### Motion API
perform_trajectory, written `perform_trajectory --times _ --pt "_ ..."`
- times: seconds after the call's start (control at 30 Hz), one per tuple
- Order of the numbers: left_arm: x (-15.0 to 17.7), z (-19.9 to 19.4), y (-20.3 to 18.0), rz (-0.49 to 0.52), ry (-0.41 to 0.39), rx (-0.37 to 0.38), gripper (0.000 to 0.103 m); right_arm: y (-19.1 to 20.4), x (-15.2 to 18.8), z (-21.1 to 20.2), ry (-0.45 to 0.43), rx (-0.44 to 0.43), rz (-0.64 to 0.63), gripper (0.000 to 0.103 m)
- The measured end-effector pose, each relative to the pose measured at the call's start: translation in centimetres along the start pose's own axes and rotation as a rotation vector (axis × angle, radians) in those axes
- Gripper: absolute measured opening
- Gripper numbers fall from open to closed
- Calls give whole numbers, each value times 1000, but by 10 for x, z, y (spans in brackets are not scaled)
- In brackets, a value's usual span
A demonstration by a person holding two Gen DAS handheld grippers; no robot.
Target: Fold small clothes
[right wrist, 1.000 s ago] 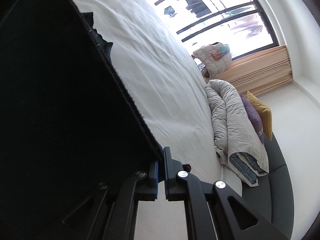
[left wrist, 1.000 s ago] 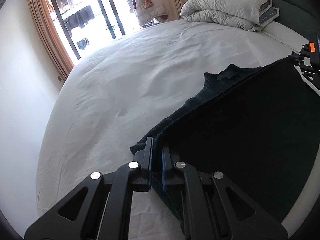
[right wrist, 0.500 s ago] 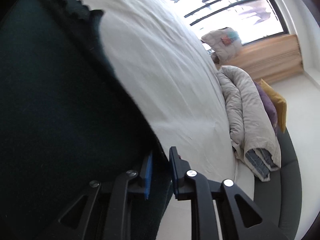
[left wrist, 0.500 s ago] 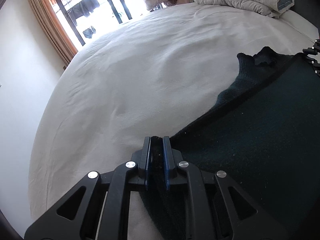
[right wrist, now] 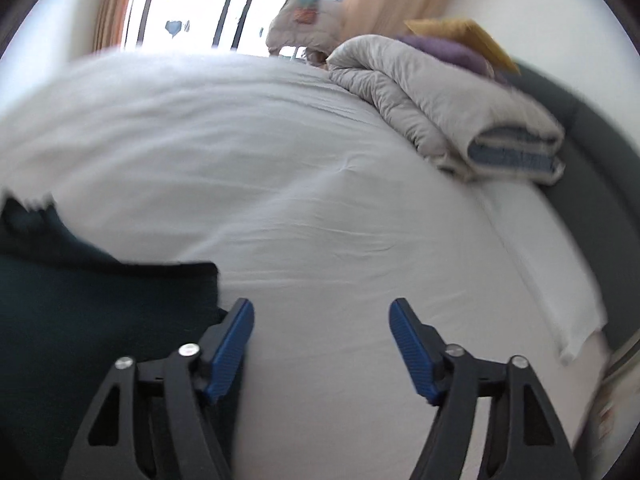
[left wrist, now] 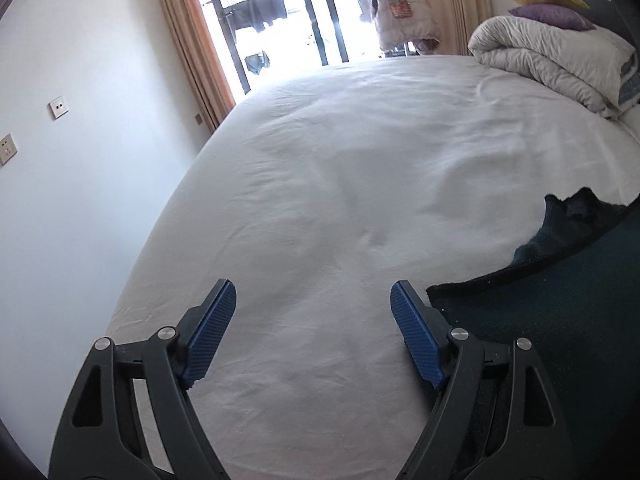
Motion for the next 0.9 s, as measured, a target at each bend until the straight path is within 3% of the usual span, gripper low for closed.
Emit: perform_trajectory --times 0.07,0.23,0.33,0.4,0.5,0.57,0.63,0.73,0.9 --pt "-3 -17 -5 -34 -29 23 79 9 1 -19 -33 -140 71 70" --pt "15 -54 -84 -13 -12 278 79 88 19 -69 -89 -514 60 68" --pt "32 -52 -131 35 25 337 79 134 35 -67 -44 -636 60 67" --pt "46 -42 -146 58 57 316 79 146 45 -54 -12 -628 56 67" --pt "60 -30 -136 25 77 271 79 134 66 -23 60 -545 107 65" --pt "67 -14 -120 8 99 258 79 114 70 -7 56 -533 160 53" --pt "78 1 -106 -31 144 268 81 95 72 1 52 -536 204 31" --pt "84 8 -71 -185 137 308 81 76 77 4 53 -536 233 18" --pt "107 -3 -21 -347 112 277 81 55 87 -9 31 -451 290 23"
Point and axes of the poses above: each gripper's, at about its wrist camera, not at the fingertips, and z roughly the way its jaws point, y to its left, x to its underside, the point moved 9 cm from there along z, roughly the way its jaws point, and after that the axes turned 5 degrees about y, right-handed, at the moved point
